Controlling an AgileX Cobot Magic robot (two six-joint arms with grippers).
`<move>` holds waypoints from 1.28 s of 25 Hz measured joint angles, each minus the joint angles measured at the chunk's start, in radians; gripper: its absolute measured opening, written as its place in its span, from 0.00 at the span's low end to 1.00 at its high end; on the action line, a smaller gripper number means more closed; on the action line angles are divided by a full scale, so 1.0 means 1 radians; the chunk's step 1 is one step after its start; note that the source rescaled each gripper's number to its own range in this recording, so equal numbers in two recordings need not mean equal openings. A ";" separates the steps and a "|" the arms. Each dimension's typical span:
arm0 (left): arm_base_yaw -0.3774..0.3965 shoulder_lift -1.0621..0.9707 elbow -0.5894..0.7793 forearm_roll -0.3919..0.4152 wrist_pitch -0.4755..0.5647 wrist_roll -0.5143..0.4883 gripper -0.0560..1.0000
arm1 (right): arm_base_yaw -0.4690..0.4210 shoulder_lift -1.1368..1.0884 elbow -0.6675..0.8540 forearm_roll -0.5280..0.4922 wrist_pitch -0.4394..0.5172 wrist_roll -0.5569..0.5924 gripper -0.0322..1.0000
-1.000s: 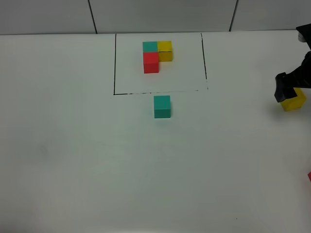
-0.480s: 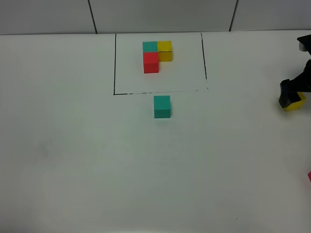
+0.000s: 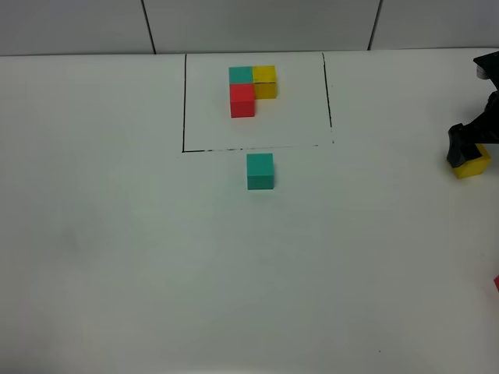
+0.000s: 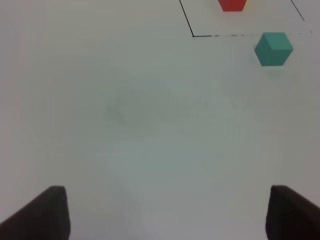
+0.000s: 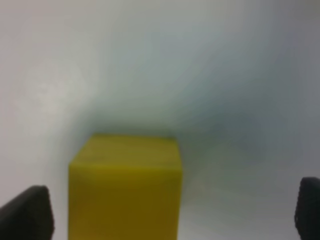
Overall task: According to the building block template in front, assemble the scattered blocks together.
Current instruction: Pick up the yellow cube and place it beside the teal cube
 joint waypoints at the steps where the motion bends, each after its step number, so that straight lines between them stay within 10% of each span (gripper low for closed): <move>1: 0.000 0.000 0.000 0.000 0.000 0.000 0.76 | 0.000 0.000 0.000 0.000 -0.001 -0.003 0.95; 19: 0.000 0.001 0.000 0.001 0.000 0.000 0.76 | 0.000 0.051 -0.003 0.048 -0.024 -0.028 0.76; 26: 0.000 0.002 0.000 0.001 0.000 0.000 0.76 | 0.000 0.065 -0.003 0.045 -0.024 0.002 0.48; 30: 0.000 0.002 0.000 0.001 0.000 0.000 0.76 | 0.000 0.065 -0.003 0.032 -0.016 0.010 0.03; 32: 0.000 0.002 0.000 0.001 0.000 0.000 0.76 | 0.001 0.065 -0.004 0.013 -0.009 0.012 0.05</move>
